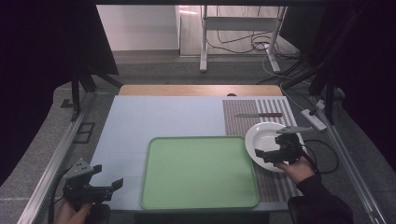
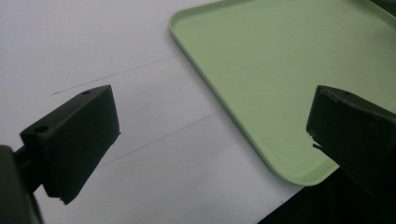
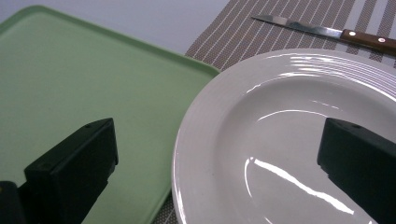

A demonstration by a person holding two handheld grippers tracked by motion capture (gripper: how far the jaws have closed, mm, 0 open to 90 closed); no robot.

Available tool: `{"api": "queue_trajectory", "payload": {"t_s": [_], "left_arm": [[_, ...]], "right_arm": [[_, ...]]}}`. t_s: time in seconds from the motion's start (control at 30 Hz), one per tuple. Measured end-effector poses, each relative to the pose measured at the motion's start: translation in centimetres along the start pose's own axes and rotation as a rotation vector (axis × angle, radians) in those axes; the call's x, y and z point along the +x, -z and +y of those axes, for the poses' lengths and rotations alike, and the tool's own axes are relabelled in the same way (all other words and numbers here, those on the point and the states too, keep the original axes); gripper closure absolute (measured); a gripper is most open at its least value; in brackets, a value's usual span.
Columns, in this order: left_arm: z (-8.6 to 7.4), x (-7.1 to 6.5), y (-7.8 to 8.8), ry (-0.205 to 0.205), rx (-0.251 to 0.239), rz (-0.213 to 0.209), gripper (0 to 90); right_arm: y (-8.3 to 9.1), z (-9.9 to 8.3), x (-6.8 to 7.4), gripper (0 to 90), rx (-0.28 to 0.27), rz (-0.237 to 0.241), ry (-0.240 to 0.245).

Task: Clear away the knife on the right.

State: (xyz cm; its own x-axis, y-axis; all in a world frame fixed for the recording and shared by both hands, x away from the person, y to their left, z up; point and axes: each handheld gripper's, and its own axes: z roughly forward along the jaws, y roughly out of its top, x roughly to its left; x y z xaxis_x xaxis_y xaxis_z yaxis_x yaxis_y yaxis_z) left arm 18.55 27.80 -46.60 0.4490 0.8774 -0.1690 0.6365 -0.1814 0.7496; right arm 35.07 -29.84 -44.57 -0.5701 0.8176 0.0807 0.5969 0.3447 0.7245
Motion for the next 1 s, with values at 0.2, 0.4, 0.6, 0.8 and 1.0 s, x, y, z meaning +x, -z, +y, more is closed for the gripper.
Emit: {"api": "queue_trajectory", "payload": {"t_s": [0.2, 0.4, 0.6, 0.8, 1.0], "left_arm": [[0.0, 0.0, 0.0, 0.000, 0.000, 0.000, 2.4], [0.0, 0.0, 0.0, 0.001, 0.000, 0.000, 2.4], [0.0, 0.0, 0.0, 0.001, 0.000, -0.001, 2.4], [0.0, 0.0, 0.0, 0.001, 0.000, -0.001, 2.4], [0.0, 0.0, 0.0, 0.002, 0.000, -0.001, 2.4]], "right_arm": [[-0.7, 0.6, -0.7, 0.0, 0.010, -0.005, -0.010], [-1.6, 1.3, -1.8, 0.0, 0.011, -0.032, -0.015], [-2.4, 1.8, -2.6, 0.0, 0.014, -0.049, 0.002], [-3.2, 2.2, -3.6, 0.0, 0.031, -0.064, -0.002], [-4.0, 2.7, -4.6, 0.0, 0.047, -0.078, 0.002]]}}
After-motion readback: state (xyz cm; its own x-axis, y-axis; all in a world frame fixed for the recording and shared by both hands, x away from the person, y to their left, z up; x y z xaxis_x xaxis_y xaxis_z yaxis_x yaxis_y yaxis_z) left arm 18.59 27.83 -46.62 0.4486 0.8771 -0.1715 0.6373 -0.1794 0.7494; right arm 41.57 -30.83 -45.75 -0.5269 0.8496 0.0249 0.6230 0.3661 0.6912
